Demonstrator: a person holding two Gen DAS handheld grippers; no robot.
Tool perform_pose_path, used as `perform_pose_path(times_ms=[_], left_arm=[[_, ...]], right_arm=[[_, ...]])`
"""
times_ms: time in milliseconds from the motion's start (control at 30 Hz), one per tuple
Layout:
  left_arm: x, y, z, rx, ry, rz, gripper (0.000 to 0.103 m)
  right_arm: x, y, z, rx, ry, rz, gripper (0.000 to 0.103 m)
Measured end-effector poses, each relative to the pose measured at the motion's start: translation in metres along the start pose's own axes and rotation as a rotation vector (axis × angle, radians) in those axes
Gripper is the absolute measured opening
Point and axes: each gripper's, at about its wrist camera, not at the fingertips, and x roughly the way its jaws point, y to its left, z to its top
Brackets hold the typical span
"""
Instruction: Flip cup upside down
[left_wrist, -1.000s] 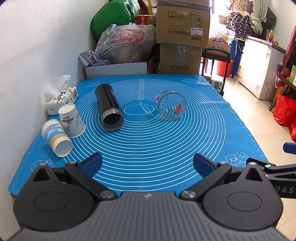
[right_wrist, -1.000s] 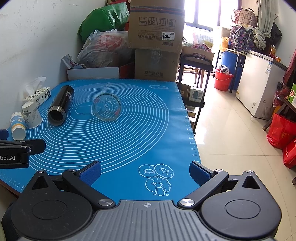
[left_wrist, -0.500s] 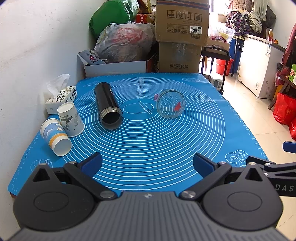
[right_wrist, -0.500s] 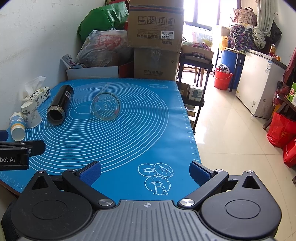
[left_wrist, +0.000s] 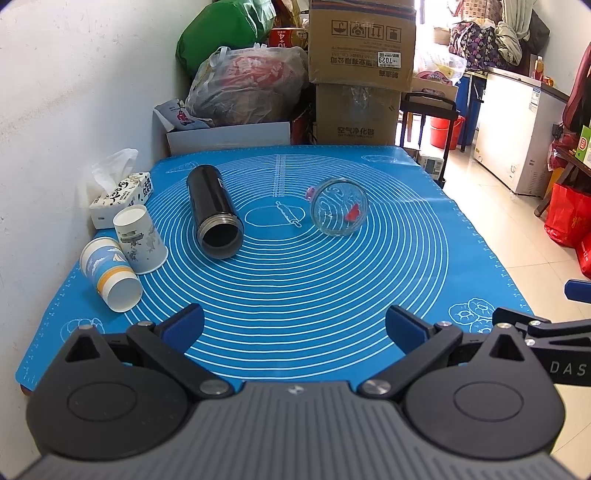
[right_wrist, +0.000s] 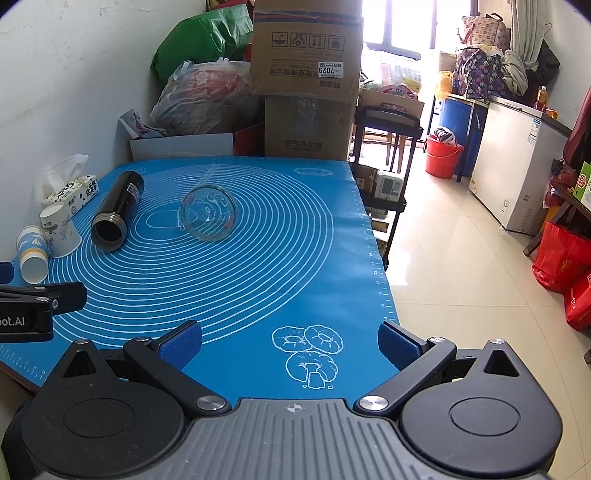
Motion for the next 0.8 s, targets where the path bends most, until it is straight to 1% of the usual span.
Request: perform_pose_path(times_ms=[300,533,667,800], left_arm=[[0.004,0.0,0.005,0.006,0.004,0.007,0.103],[0.016,0.001,0.011,0.001,0.029,-0.001,0.103],[0.026,-0.002,0.019,0.011,0.023,0.004,0.103],[0.044,-0.006,0.034,0.025,0.023,-0.013,0.103]], right_arm=[[0.001,-0.006,0.006,0.012,-0.021,0.023,0.103],[0.01,-0.008,0.011,0.01,-0.02,0.033,0.103],[0.019,-0.011,0.017,0.013,-0.021,0.036,0.103],[0.032,-0.017,0.025,0.022,-0.027,0.036,0.103]])
